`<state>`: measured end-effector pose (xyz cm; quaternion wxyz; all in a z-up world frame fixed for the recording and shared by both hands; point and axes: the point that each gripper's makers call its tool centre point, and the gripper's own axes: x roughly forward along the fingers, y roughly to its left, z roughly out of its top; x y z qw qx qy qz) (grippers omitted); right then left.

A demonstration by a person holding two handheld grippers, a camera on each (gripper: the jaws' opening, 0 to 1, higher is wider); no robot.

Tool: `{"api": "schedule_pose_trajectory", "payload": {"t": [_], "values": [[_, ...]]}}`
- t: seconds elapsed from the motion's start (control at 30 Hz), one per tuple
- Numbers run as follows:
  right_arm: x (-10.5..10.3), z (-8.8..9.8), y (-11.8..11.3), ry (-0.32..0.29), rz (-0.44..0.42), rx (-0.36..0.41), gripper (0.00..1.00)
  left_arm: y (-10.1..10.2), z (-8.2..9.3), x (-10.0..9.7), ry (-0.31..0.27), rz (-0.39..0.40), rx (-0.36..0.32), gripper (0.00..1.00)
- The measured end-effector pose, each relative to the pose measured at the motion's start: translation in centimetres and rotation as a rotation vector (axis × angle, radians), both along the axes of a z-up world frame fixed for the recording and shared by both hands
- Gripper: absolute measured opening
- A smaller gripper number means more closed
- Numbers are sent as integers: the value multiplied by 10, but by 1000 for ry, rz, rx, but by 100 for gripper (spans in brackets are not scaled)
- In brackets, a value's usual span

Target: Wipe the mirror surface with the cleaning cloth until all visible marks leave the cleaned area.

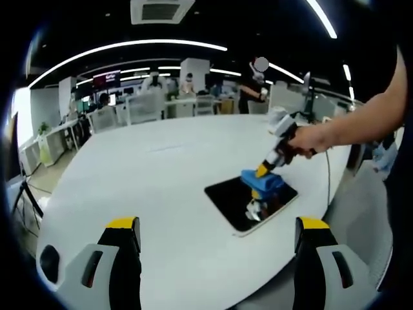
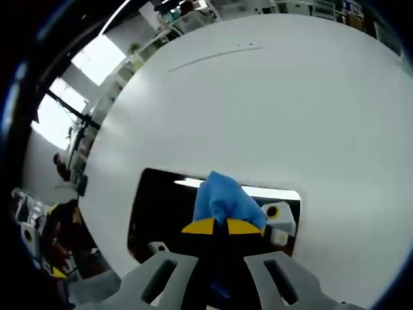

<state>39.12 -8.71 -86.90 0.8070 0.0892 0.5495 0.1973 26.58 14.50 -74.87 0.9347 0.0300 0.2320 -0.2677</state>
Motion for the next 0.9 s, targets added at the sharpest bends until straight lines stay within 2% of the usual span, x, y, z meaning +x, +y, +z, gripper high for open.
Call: {"api": "schedule_pose_trajectory", "payload": {"t": [0.27, 0.43, 0.9], "values": [[-24, 1, 1, -6, 20, 3, 0, -6, 1, 2, -13, -18, -14, 100], [-38, 1, -1, 6, 22, 12, 0, -11, -4, 5, -9, -35, -9, 100], [-70, 0, -3, 37, -15, 71, 0, -28, -4, 8, -28, -61, -33, 100]]}}
